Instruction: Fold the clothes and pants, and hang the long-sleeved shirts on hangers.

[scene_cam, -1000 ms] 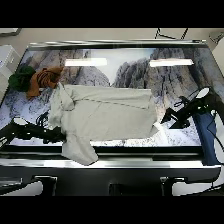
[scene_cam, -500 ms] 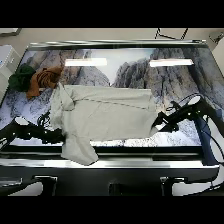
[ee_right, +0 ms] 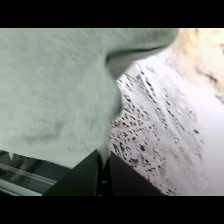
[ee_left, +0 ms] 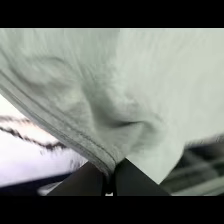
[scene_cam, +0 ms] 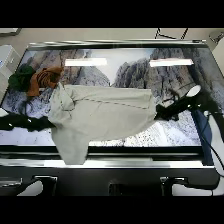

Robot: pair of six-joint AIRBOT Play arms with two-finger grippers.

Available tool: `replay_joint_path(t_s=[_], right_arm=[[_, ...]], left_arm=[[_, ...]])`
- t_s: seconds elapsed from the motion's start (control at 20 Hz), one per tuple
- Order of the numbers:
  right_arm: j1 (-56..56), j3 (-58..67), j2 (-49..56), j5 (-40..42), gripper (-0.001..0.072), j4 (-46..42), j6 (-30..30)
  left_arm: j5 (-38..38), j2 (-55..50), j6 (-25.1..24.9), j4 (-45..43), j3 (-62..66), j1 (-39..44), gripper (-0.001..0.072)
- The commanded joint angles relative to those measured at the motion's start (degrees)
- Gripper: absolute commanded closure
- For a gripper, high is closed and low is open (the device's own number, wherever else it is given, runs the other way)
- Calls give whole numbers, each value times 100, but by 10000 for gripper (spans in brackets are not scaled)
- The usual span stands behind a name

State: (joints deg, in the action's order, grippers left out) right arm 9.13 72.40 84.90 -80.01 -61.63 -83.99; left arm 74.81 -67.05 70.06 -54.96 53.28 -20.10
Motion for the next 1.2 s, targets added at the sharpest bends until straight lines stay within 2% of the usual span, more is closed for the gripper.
replay_joint_path(t_s=[0.0, 0.1, 0.2, 0.35, 0.45, 0.6, 0.75, 0.95, 1.05, 1.15], right_arm=[[348, 1537, -1126, 210, 674, 48, 22], [599, 2820, -1928, 909, 674, -72, 28], [636, 3735, -2671, 1600, 674, -664, 37], [638, 4168, -3679, 1740, 674, -1279, 17], [638, 4168, -4201, 1600, 674, -1578, -90], [638, 4170, -4671, 1552, 674, -2002, -284], [638, 4181, -4800, 1550, 674, -2055, -398], [638, 4188, -4634, 1637, 674, -2129, -498], [636, 4186, -4332, 1340, 674, -2162, -638], [636, 4186, -3738, 343, 674, -2144, -846]], left_arm=[[216, 645, 90, 332, 2103, -326, 685], [9, 922, 306, 835, 3864, -367, 684], [-590, 1154, 391, 984, 5375, -363, 684], [-942, 1565, 531, 977, 6629, -374, 684], [-1060, 1939, 717, 970, 6660, -376, 685], [-1397, 2310, 719, 890, 6662, -374, 685], [-1421, 2417, 1202, 852, 6673, -374, 685], [-1342, 2312, 1209, 824, 6666, -376, 686], [-964, 2048, 1357, 758, 6599, -374, 686], [-258, 1674, 1497, 761, 6170, -374, 686]])
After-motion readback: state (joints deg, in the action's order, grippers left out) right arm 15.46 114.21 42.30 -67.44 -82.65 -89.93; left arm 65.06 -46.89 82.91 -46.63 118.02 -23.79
